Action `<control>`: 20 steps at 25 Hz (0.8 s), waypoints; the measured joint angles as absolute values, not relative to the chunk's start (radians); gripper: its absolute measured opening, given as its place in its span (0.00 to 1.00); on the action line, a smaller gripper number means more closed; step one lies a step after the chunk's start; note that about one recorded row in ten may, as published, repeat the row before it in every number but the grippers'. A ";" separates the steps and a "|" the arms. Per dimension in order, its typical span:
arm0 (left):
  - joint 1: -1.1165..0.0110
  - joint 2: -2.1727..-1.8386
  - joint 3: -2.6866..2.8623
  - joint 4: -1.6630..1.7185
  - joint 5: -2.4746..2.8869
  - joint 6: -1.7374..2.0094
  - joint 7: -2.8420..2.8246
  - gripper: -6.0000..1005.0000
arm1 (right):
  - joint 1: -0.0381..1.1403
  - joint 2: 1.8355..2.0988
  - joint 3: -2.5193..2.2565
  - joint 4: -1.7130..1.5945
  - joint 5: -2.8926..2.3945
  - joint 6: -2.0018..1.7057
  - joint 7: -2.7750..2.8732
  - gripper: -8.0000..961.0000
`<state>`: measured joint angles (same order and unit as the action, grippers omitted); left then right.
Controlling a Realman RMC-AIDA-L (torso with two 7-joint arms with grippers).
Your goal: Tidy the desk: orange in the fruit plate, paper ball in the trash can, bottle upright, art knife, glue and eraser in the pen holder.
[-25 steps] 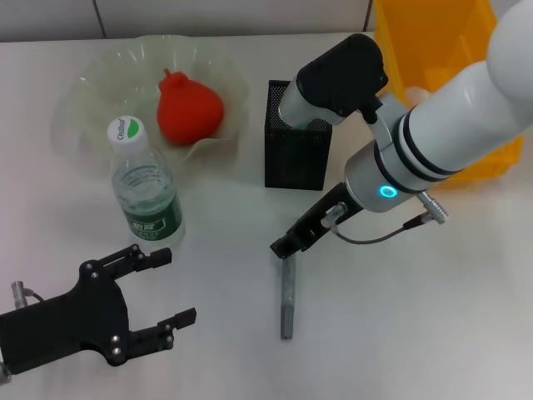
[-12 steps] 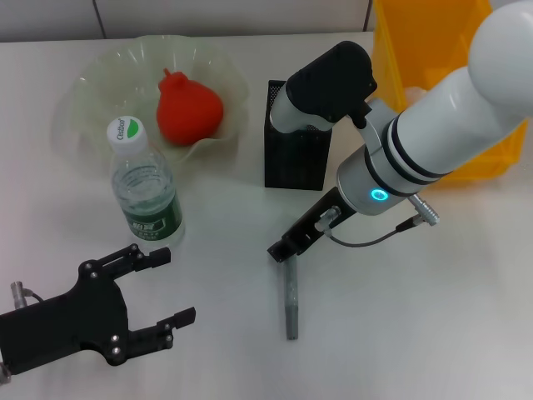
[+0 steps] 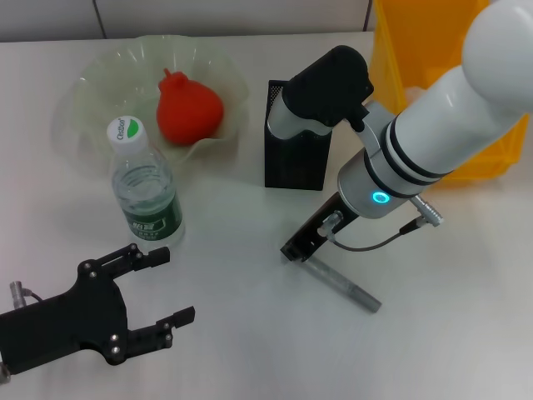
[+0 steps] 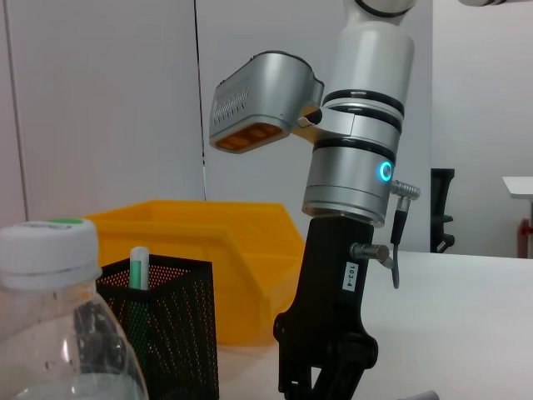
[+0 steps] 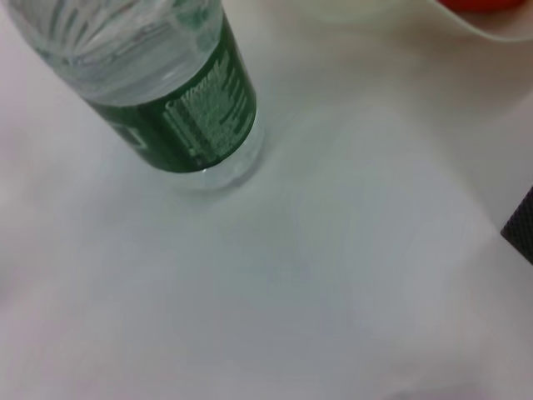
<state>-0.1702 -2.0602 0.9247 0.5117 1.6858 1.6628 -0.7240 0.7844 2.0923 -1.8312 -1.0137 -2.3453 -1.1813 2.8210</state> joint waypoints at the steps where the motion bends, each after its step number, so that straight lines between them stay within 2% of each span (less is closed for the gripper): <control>1: -0.170 -2.060 0.925 0.512 1.686 1.663 -0.724 0.78 | 0.786 2.092 -1.831 -1.014 -2.347 -1.187 2.821 0.37; 4: -0.171 -2.060 0.925 0.513 1.686 1.663 -0.724 0.78 | 0.788 2.091 -1.831 -1.019 -2.349 -1.204 2.815 0.25; 9: -0.171 -2.060 0.926 0.515 1.686 1.663 -0.724 0.78 | 0.790 2.088 -1.831 -1.030 -2.365 -1.218 2.811 0.16; 14: -0.169 -2.060 0.927 0.516 1.686 1.665 -0.724 0.78 | 0.764 2.084 -1.803 -1.084 -2.368 -1.248 2.789 0.15; 18: -0.168 -2.060 0.929 0.518 1.686 1.670 -0.724 0.78 | 0.681 2.084 -1.669 -1.236 -2.358 -1.313 2.726 0.15; 19: -0.168 -2.060 0.929 0.516 1.686 1.670 -0.724 0.78 | 0.618 2.084 -1.580 -1.343 -2.318 -1.341 2.676 0.15; 20: -0.168 -2.060 0.930 0.514 1.686 1.670 -0.724 0.78 | 0.618 2.084 -1.580 -1.343 -2.318 -1.341 2.676 0.15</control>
<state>-0.1684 -2.0601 0.9298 0.5139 1.6859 1.6702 -0.7240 0.6175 2.0840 -1.5798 -1.3430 -2.3184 -1.3411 2.6763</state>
